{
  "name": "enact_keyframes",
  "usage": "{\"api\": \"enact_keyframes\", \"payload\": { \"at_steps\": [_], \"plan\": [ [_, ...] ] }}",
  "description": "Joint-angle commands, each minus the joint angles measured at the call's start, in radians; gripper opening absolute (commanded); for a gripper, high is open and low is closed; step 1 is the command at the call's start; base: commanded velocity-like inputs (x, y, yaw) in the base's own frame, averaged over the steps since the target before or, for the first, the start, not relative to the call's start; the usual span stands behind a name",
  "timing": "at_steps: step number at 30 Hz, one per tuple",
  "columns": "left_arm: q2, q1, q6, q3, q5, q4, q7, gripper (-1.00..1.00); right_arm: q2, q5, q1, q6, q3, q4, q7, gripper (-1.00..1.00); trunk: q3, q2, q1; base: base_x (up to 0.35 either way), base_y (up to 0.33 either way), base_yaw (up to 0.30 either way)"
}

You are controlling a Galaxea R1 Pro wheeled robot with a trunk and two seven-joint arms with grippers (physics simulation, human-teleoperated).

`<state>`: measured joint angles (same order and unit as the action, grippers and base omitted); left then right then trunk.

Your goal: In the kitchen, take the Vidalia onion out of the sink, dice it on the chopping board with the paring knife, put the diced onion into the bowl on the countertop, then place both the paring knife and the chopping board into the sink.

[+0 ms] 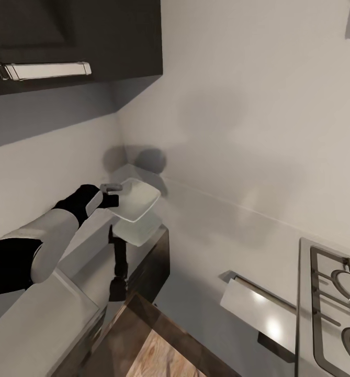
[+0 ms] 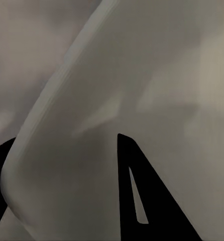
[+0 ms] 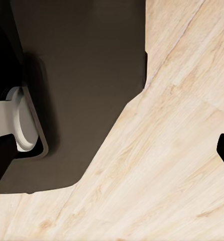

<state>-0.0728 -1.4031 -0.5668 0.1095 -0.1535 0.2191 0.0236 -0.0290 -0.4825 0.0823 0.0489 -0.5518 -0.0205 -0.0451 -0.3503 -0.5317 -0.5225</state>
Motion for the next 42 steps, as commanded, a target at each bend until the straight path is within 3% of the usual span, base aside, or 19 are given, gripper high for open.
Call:
{"api": "enact_keyframes", "payload": {
  "at_steps": [1,5,9,14,25,36,42],
  "plan": [
    [-0.001,0.000,-0.005,0.008,-0.011,0.003,0.002,-1.00,0.000,-0.010,0.000,0.003,-0.009,0.001,-0.004,1.00,-0.001,-0.001,0.000,0.000,0.000,0.000],
    [-0.001,0.000,-0.009,0.007,-0.023,0.023,0.003,-1.00,0.000,-0.010,0.000,0.004,-0.009,0.001,-0.003,1.00,-0.001,-0.001,0.000,0.000,0.000,0.000],
    [-0.002,0.000,-0.071,0.009,-0.082,0.097,0.004,-1.00,0.000,-0.010,0.000,0.007,-0.008,0.001,-0.001,1.00,-0.001,-0.001,0.000,0.000,0.000,0.000],
    [0.009,-0.007,-0.083,0.004,-0.109,0.145,-0.008,-1.00,-0.012,-0.007,-0.011,0.015,-0.020,-0.011,0.011,1.00,-0.001,-0.001,0.000,0.000,0.000,0.000],
    [0.072,0.001,-0.059,0.005,-0.112,0.207,-0.022,-1.00,-0.038,-0.007,-0.073,0.011,-0.030,-0.072,0.073,1.00,-0.001,-0.001,0.000,0.000,0.000,0.000],
    [0.080,0.001,-0.059,0.006,-0.112,0.242,-0.020,-1.00,-0.039,-0.007,-0.135,0.013,-0.030,-0.133,0.135,1.00,-0.001,-0.001,0.000,0.000,0.000,0.000],
    [0.080,0.001,-0.059,0.006,-0.111,0.242,-0.019,-1.00,-0.039,-0.007,-0.138,0.014,-0.029,-0.167,0.168,1.00,-0.001,-0.001,0.000,0.000,0.000,0.000]
  ]
}}
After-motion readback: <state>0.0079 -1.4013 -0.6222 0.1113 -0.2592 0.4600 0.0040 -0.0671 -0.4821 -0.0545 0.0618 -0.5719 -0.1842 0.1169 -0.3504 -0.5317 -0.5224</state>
